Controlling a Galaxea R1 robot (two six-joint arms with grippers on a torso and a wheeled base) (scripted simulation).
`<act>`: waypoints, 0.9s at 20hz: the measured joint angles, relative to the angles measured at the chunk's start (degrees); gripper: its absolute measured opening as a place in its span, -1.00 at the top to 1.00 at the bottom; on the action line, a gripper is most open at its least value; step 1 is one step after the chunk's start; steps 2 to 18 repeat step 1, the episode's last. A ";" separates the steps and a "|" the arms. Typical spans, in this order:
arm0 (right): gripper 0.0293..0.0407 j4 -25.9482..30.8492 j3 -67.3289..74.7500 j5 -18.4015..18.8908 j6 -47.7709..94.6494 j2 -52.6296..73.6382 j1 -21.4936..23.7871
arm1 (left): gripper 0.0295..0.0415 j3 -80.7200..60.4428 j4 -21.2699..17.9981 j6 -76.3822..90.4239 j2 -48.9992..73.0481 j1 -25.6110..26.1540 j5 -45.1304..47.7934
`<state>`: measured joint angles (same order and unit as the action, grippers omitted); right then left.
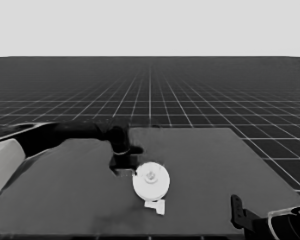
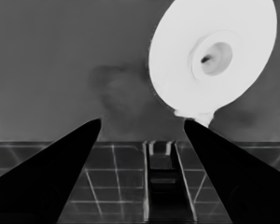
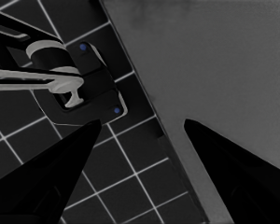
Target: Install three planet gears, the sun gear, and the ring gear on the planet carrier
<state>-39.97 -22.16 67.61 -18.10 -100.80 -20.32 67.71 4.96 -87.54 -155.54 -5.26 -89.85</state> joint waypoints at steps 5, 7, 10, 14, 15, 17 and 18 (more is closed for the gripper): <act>-0.61 0.00 0.00 0.00 0.00 0.00 0.00 | -0.49 -1.09 -0.27 0.04 1.13 -0.28 0.01; -0.61 0.00 0.00 0.00 0.00 0.00 0.00 | -0.49 -1.09 -0.27 0.04 1.13 -0.28 0.01; -0.61 0.00 0.00 0.00 0.00 0.00 0.00 | -0.49 -1.09 -0.27 0.04 1.13 -0.28 0.01; -0.61 0.00 0.00 0.00 0.00 0.00 0.00 | -0.49 -1.09 -0.27 0.04 1.13 -0.28 0.01; -0.61 0.00 0.00 0.00 0.00 0.00 0.00 | -0.49 -1.09 -0.27 0.04 1.13 -0.28 0.01; -0.61 0.00 0.00 0.00 0.00 0.00 0.00 | -0.49 -1.09 -0.27 0.04 1.13 -0.28 0.01; -0.61 0.00 0.00 0.00 0.00 0.00 0.00 | -0.49 -1.09 -0.27 0.04 1.13 -0.28 0.01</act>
